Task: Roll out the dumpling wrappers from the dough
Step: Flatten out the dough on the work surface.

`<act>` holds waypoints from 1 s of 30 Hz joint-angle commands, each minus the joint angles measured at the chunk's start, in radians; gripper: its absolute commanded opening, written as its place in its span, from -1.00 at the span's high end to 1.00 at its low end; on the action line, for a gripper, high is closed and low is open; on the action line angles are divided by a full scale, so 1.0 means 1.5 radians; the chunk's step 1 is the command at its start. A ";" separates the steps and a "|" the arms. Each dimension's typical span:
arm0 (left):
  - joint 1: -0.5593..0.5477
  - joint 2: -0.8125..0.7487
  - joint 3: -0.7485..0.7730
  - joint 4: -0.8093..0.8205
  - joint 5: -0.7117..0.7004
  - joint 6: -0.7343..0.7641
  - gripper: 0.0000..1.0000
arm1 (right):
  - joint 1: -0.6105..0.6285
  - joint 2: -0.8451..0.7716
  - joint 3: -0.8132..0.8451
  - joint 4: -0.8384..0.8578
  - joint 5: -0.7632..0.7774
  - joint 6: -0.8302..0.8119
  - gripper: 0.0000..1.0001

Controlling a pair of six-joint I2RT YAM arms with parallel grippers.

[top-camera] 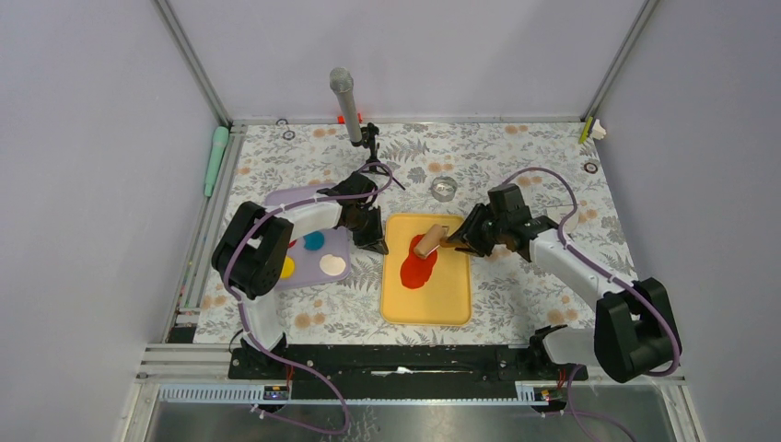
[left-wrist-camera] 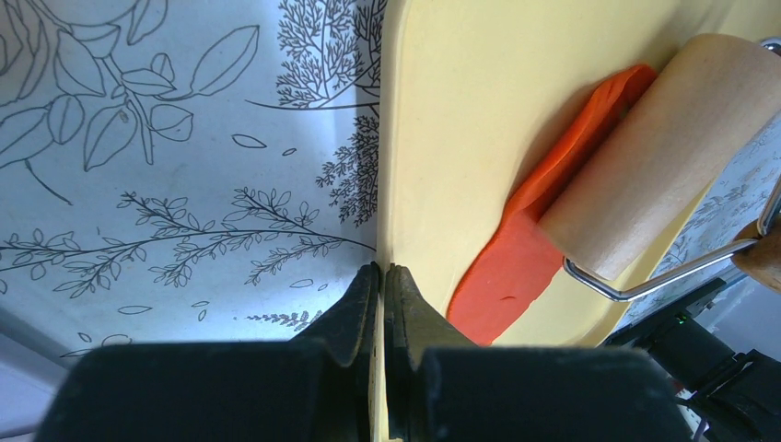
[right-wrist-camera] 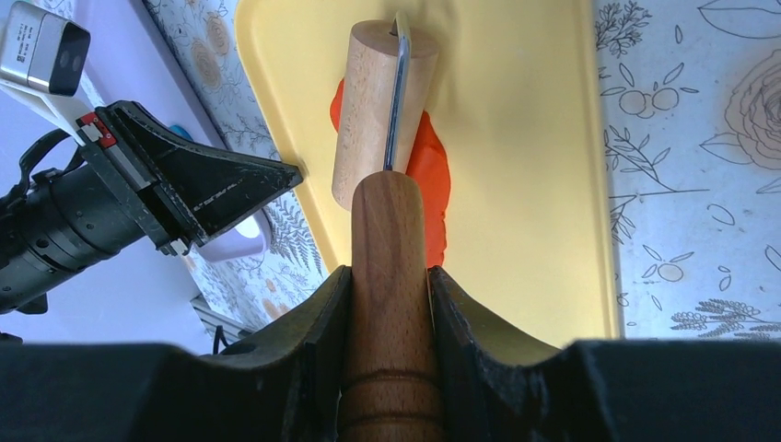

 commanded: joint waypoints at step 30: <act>0.009 0.030 0.053 -0.006 0.011 -0.046 1.00 | 0.015 0.007 0.098 -0.052 -0.010 0.004 1.00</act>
